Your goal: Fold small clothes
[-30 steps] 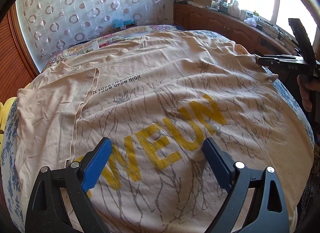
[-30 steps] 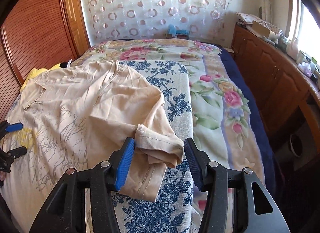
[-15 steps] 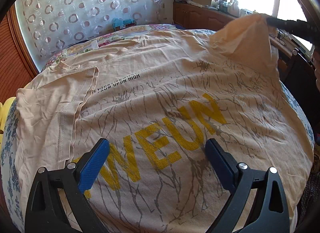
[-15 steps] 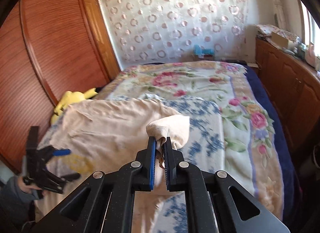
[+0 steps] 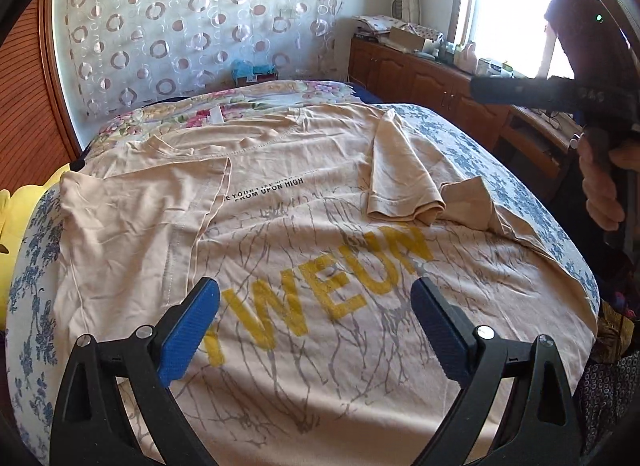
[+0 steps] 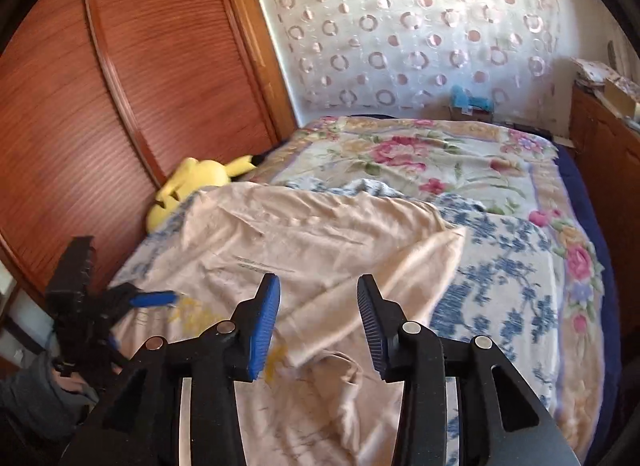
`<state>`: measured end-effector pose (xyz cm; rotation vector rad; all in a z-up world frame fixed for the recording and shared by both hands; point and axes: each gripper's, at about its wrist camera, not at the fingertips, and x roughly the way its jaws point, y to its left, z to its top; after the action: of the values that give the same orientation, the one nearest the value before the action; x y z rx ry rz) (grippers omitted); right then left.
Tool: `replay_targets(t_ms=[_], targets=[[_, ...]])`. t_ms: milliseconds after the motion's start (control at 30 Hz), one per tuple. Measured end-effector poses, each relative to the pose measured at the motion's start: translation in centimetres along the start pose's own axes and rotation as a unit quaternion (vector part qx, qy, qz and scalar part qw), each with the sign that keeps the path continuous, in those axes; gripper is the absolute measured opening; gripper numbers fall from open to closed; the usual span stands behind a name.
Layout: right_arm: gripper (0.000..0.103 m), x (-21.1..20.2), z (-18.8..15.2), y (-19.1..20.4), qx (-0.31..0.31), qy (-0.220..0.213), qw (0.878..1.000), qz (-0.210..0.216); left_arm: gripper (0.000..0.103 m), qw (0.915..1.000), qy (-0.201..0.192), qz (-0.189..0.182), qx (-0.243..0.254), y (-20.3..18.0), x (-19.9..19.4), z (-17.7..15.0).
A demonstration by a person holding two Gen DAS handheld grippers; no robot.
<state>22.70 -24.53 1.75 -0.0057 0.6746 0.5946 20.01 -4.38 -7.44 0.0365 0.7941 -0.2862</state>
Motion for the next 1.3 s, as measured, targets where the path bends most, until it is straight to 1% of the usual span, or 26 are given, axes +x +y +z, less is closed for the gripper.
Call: replay_targets(t_ms=[67, 167, 200, 267, 333, 400, 467, 533, 567, 633, 700, 767, 833, 867, 933, 1000, 1067, 1100, 1133, 1167, 1200, 1233, 1300], targets=[[0.042, 0.6, -0.5, -0.2, 0.0, 0.014, 0.999, -0.033, 0.097, 1.0, -0.002, -0.002, -0.001, 0.1, -0.1, -0.1], [0.042, 1.6, -1.8, -1.5, 0.01, 0.04, 0.998, -0.054, 0.097, 1.0, -0.005, -0.003, -0.004, 0.2, 0.0, 0.0], [0.042, 1.7, -2.5, -1.8, 0.015, 0.045, 0.997, -0.054, 0.097, 1.0, -0.005, -0.004, -0.006, 0.3, 0.1, 0.1], [0.042, 1.8, -3.8, -1.4, 0.019, 0.048, 0.998, -0.038, 0.097, 0.9999, -0.007, -0.008, -0.007, 0.4, 0.1, 0.2], [0.042, 1.7, -4.9, -0.8, 0.017, 0.051, 0.998, -0.03, 0.097, 1.0, -0.006, -0.004, -0.007, 0.4, 0.2, 0.4], [0.042, 1.9, -5.8, -0.5, 0.02, 0.054, 0.998, -0.013, 0.097, 0.9999, -0.008, -0.002, -0.008, 0.5, 0.2, 0.6], [0.034, 2.0, -6.7, 0.1, 0.011, 0.056, 0.998, -0.015, 0.097, 0.9999, -0.012, -0.001, -0.011, 0.6, 0.1, 0.7], [0.005, 2.4, -6.7, 0.5, -0.001, 0.055, 0.998, -0.018, 0.097, 0.9998, -0.014, 0.001, -0.014, 0.7, -0.1, 0.7], [0.004, 2.3, -6.8, 0.8, -0.006, 0.052, 0.999, -0.011, 0.097, 0.9998, -0.014, 0.002, -0.015, 0.8, -0.1, 0.8], [0.004, 1.4, -7.3, 1.4, -0.018, 0.043, 0.999, 0.01, 0.097, 0.9998, -0.013, 0.004, -0.016, 1.0, -0.1, 0.8], [0.004, 0.5, -8.0, 1.9, -0.028, 0.044, 0.999, 0.014, 0.097, 0.9998, -0.013, 0.006, -0.014, 1.1, -0.1, 0.9], [0.004, -0.1, -8.6, 2.0, -0.038, 0.051, 0.998, 0.02, 0.097, 0.9998, -0.013, 0.007, -0.015, 1.2, 0.0, 1.1], [0.004, -0.6, -9.5, 2.6, -0.051, 0.07, 0.996, 0.026, 0.097, 0.9997, -0.015, 0.006, -0.017, 1.3, 0.2, 1.5], [0.004, -0.9, -10.0, 3.0, -0.058, 0.08, 0.995, 0.028, 0.097, 0.9997, -0.016, 0.003, -0.02, 1.4, 0.3, 1.7], [0.004, -1.0, -10.9, 3.2, -0.063, 0.086, 0.994, 0.033, 0.097, 0.9996, -0.016, -0.004, -0.022, 1.3, 0.6, 2.2], [0.004, -1.4, -11.3, 3.1, -0.055, 0.081, 0.995, 0.028, 0.097, 0.9997, -0.016, -0.006, -0.017, 1.1, 0.9, 2.7], [0.004, -1.7, -11.5, 3.0, -0.053, 0.078, 0.995, 0.01, 0.097, 0.9998, -0.014, -0.011, -0.01, 0.8, 1.4, 3.1], [0.006, -2.0, -11.6, 2.9, -0.049, 0.076, 0.996, 0.01, 0.097, 0.9998, -0.012, -0.015, -0.007, 0.6, 1.7, 3.4], [0.01, -1.8, -11.7, 3.0, -0.046, 0.078, 0.996, 0.006, 0.097, 0.9998, -0.01, -0.019, -0.006, 0.5, 2.0, 3.7], [0.023, -1.9, -11.7, 3.1, -0.045, 0.078, 0.996, -0.005, 0.091, 0.9997, -0.007, -0.025, -0.003, 0.3, 2.4, 4.1], [0.033, -1.9, -11.7, 3.1, -0.045, 0.076, 0.996, -0.013, 0.088, 0.9996, -0.004, -0.029, -0.001, 0.1, 2.7, 4.4], [0.035, -2.1, -11.7, 3.2, -0.043, 0.07, 0.997, -0.014, 0.084, 0.9995, -0.001, -0.031, 0.0, 0.0, 3.0, 4.7], [0.036, -2.6, -11.6, 3.4, -0.042, 0.053, 0.998, -0.022, 0.075, 0.9992, 0.004, -0.04, -0.003, -0.3, 3.7, 5.2]])
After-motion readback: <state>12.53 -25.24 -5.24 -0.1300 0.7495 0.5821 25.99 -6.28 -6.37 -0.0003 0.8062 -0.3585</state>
